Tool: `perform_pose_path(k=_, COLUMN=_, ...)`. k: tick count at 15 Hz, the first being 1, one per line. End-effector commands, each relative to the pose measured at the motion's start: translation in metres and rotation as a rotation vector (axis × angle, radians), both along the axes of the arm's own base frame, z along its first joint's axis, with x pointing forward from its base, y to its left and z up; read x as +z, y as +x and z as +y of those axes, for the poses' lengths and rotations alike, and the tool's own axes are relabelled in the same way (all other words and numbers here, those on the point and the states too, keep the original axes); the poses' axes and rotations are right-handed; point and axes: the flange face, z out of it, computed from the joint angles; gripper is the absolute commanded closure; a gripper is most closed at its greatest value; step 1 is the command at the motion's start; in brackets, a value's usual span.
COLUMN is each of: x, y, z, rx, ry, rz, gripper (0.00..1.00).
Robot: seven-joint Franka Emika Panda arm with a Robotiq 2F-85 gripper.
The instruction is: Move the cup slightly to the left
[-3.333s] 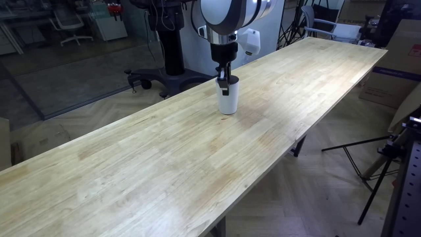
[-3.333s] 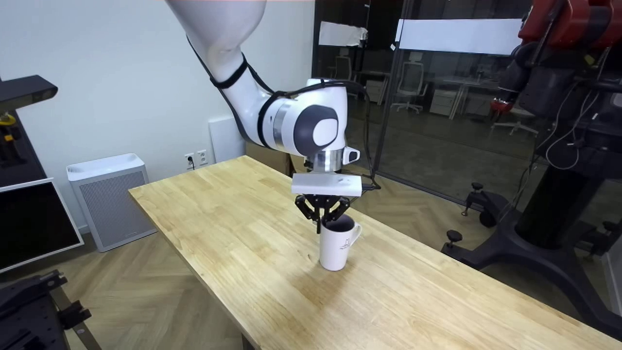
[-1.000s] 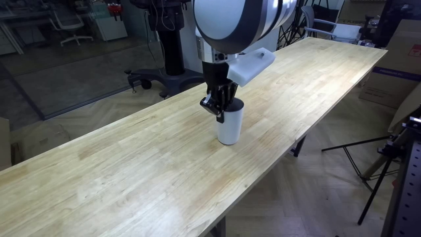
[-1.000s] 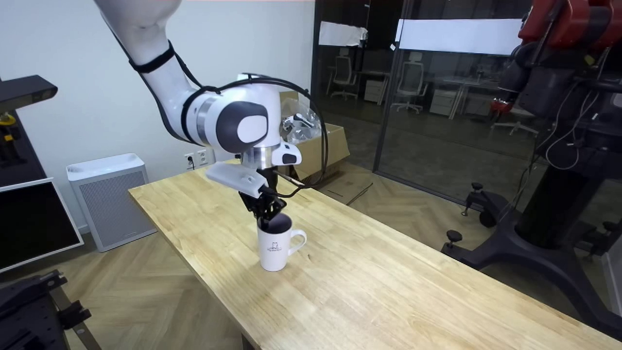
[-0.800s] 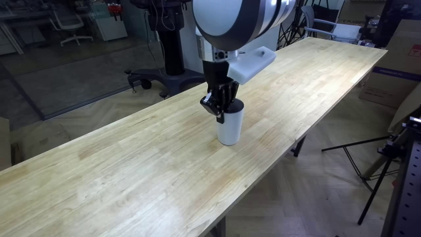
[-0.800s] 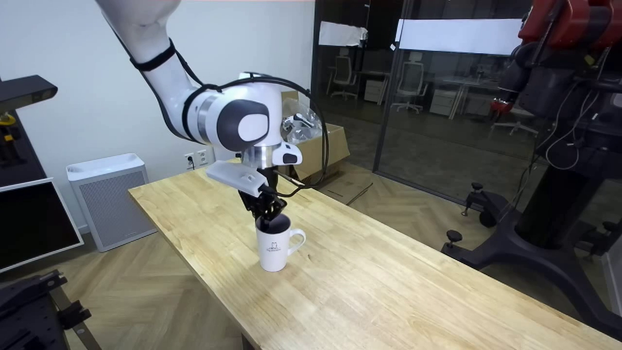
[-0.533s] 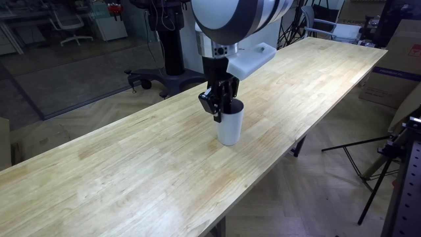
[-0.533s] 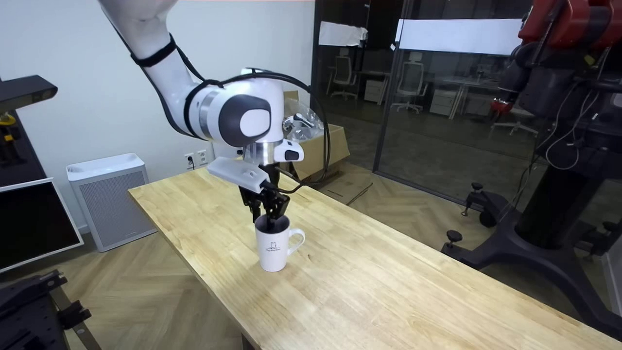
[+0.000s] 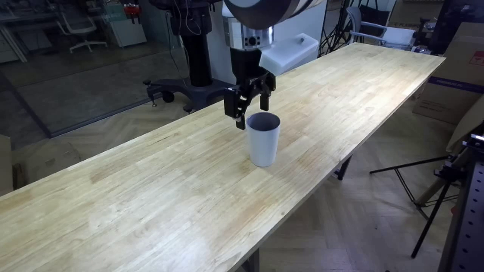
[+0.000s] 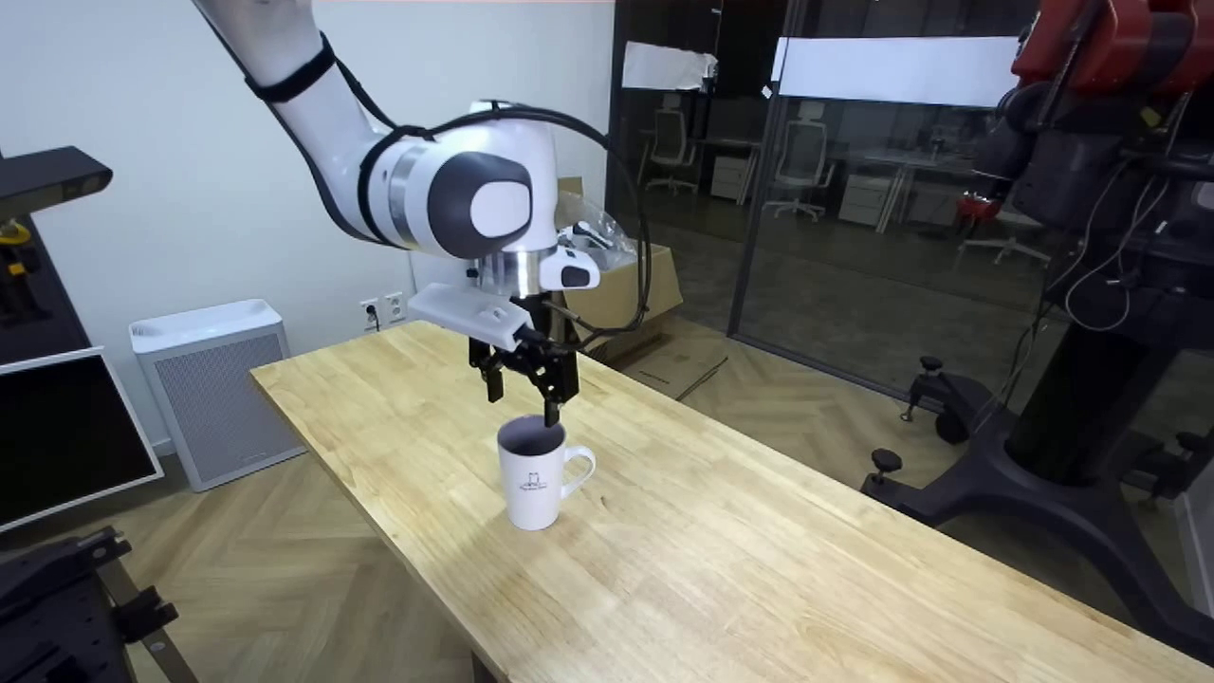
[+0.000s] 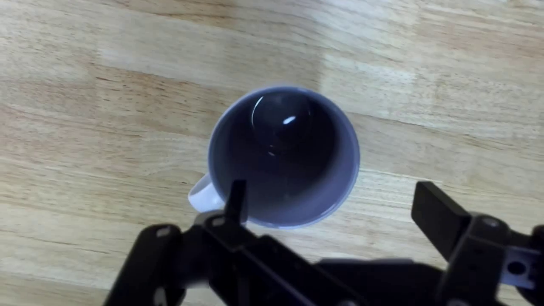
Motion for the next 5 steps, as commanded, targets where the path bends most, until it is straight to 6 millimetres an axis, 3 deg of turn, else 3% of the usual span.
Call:
perform_pose_path(k=1, x=0.0052, y=0.0007, z=0.0005, rx=0.001, ry=0.000, rz=-0.002, gripper=0.00)
perform_pose_path(k=5, x=0.0151, y=0.0008, z=0.0015, rx=0.002, ry=0.001, rz=-0.009, gripper=0.00)
